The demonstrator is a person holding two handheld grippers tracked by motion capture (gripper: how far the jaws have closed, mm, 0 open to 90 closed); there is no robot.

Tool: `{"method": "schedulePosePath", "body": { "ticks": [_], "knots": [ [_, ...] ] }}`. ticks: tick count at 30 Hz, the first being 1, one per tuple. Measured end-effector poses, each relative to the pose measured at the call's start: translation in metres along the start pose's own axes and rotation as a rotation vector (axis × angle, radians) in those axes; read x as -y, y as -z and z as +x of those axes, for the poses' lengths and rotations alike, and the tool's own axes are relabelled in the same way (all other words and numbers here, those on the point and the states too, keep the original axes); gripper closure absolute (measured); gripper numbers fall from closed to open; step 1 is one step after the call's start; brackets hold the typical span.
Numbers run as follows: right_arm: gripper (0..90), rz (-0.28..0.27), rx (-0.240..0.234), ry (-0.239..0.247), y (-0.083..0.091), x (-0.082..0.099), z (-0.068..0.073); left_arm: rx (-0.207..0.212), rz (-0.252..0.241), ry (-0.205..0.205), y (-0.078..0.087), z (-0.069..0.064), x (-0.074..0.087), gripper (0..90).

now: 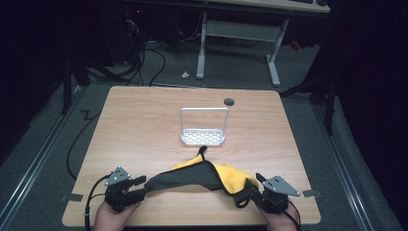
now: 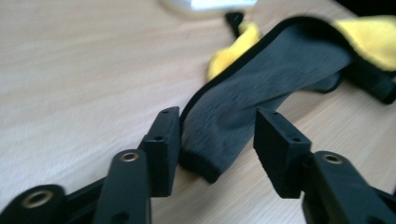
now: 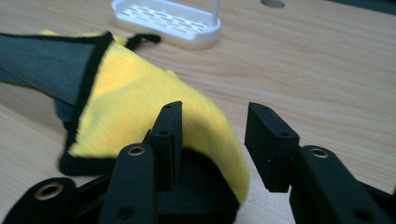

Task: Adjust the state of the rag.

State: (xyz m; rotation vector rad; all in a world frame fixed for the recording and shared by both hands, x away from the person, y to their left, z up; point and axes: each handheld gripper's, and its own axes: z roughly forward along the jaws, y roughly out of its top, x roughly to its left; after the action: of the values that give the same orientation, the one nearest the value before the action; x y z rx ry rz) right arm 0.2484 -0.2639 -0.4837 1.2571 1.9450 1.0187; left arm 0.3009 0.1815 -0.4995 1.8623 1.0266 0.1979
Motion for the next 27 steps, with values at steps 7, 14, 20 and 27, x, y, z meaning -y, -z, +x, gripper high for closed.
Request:
{"method": "schedulePosePath", "body": {
  "ticks": [7, 14, 20, 27],
  "knots": [
    [65.2, 0.082, -0.055, 0.046, 0.005, 0.015, 0.022, 0.046, 0.052, 0.028, -0.054, -0.006, -0.021, 42.1],
    [70.6, 0.231, -0.059, 0.06, -0.026, 0.027, 0.022, 0.031, 0.121, -0.066, -0.068, -0.023, -0.005, 68.2],
    [70.7, 0.219, 0.068, 0.08, -0.071, 0.003, -0.001, 0.055, 0.11, -0.132, -0.058, -0.039, 0.014, 68.6],
    [61.4, 0.211, 0.091, 0.005, -0.097, -0.024, -0.027, 0.175, 0.098, -0.107, -0.048, -0.054, 0.008, 56.3]
  ]
}}
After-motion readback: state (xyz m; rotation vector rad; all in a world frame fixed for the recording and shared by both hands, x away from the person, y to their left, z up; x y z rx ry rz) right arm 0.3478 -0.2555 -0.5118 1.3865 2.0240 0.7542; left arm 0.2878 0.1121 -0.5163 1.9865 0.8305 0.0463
